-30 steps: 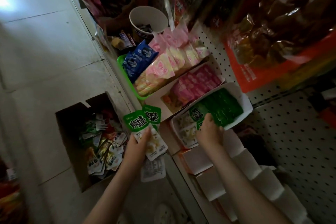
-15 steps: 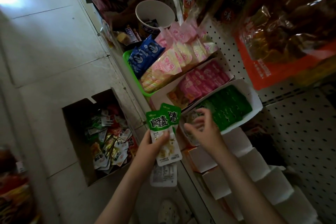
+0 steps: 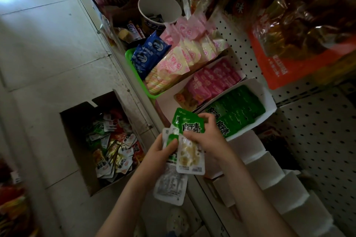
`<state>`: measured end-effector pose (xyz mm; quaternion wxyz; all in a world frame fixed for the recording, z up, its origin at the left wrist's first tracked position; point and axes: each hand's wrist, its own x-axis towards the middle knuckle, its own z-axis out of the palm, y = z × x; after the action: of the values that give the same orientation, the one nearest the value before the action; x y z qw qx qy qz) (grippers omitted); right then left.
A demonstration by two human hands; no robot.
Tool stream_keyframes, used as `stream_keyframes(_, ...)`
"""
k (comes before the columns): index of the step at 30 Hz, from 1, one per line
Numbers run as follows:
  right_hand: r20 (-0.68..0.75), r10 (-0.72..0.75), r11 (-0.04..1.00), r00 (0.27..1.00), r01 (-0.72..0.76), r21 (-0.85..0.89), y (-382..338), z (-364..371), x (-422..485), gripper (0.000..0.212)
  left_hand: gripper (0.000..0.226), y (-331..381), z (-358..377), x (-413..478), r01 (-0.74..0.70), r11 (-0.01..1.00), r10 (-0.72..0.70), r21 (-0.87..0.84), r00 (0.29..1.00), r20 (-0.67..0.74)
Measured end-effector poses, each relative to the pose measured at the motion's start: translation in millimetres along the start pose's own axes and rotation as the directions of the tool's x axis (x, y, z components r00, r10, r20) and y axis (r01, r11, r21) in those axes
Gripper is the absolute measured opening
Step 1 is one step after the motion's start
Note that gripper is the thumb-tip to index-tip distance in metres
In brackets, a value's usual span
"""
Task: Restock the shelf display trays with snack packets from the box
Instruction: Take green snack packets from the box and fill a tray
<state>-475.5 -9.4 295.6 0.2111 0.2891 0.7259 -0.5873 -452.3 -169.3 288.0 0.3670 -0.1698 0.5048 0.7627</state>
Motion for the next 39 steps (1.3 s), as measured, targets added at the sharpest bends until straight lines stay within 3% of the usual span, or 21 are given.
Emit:
stream_keyframes(4, -0.321, 0.048, 0.93, 0.946, 0.075, 0.36, -1.6, -19.0, 9.7, 0.055, 0.022, 4.6, 0.9, 11.0, -0.032, 0.999, 0.032, -0.001, 0.997, -0.072)
stream_keyframes(7, -0.584, 0.07, 0.946, 0.809, 0.131, 0.295, -2.7, -37.8, 19.7, 0.057, 0.019, 7.4, -4.4, 20.8, -0.097, 0.995, 0.099, 0.019, 0.977, -0.189)
stream_keyframes(9, -0.645, 0.024, 0.975, 0.764, 0.125, 0.184, -0.9, -42.4, 27.2, 0.048, 0.019, 9.7, -8.4, 26.8, -0.155, 0.986, 0.165, 0.062, 0.956, -0.243)
stream_keyframes(12, -0.592, -0.08, 0.997, 0.802, 0.077, -0.031, -1.3, -38.2, 42.0, 0.025, 0.02, 11.9, -12.2, 32.6, -0.226, 0.97, 0.244, 0.094, 0.925, -0.291)
stream_keyframes(17, -0.468, -0.185, 0.924, 0.864, -0.011, -0.383, 8.2, -29.3, 63.5, 0.022, 0.022, 9.0, -14.0, 37.8, -0.281, 0.955, 0.296, 0.095, 0.9, -0.319)
stream_keyframes(19, -0.409, -0.235, 0.814, 0.882, -0.051, -0.578, 12.1, -30.3, 70.1, 0.028, 0.023, 7.5, -11.7, 39.2, -0.284, 0.954, 0.301, 0.101, 0.902, -0.309)
stream_keyframes(22, -0.328, -0.357, 0.54, 0.875, -0.093, -0.837, 13.7, -35.4, 76.8, 0.039, 0.024, 5.2, -8.7, 40.1, -0.275, 0.951, 0.306, 0.143, 0.905, -0.294)
stream_keyframes(27, -0.312, -0.501, 0.35, 0.807, -0.141, -0.926, 24.0, -33.3, 74.0, 0.054, 0.042, 3.0, -10.1, 42.7, -0.265, 0.94, 0.32, 0.215, 0.903, -0.285)
stream_keyframes(29, -0.192, -0.644, 0.293, 0.741, 0.007, -0.956, 29.3, -25.4, 66.0, 0.051, 0.042, 1.6, -10.7, 41.8, -0.267, 0.94, 0.32, 0.211, 0.903, -0.286)
stream_keyframes(31, 0.012, -0.578, 0.352, 0.816, 0.263, -0.898, 29.0, -17.1, 57.1, 0.036, 0.031, 0.3, -10.6, 40.8, -0.28, 0.94, 0.328, 0.194, 0.9, -0.287)
stream_keyframes(33, 0.276, -0.304, 0.373, 0.912, 0.381, -0.846, 32.6, -14.0, 55.6, 0.028, 0.025, -0.3, -9.4, 40.8, -0.292, 0.938, 0.336, 0.187, 0.896, -0.29)
stream_keyframes(34, 0.351, -0.165, 0.289, 0.921, 0.386, -0.876, 33.3, -14.5, 58.2, 0.026, 0.024, -0.3, -9.0, 41.2, -0.291, 0.938, 0.337, 0.19, 0.896, -0.289)
stream_keyframes(36, 0.354, 0.039, 0.145, 0.934, 0.345, -0.927, 33.4, -16.1, 62.8, 0.033, 0.023, -1.2, -7.6, 42.1, -0.287, 0.939, 0.331, 0.187, 0.901, -0.279)
stream_keyframes(39, 0.297, 0.162, -0.123, 0.941, 0.318, -0.94, 34.4, -14.9, 68.8, 0.047, 0.03, -1.1, -6.5, 43.8, -0.273, 0.94, 0.322, 0.204, 0.909, -0.266)
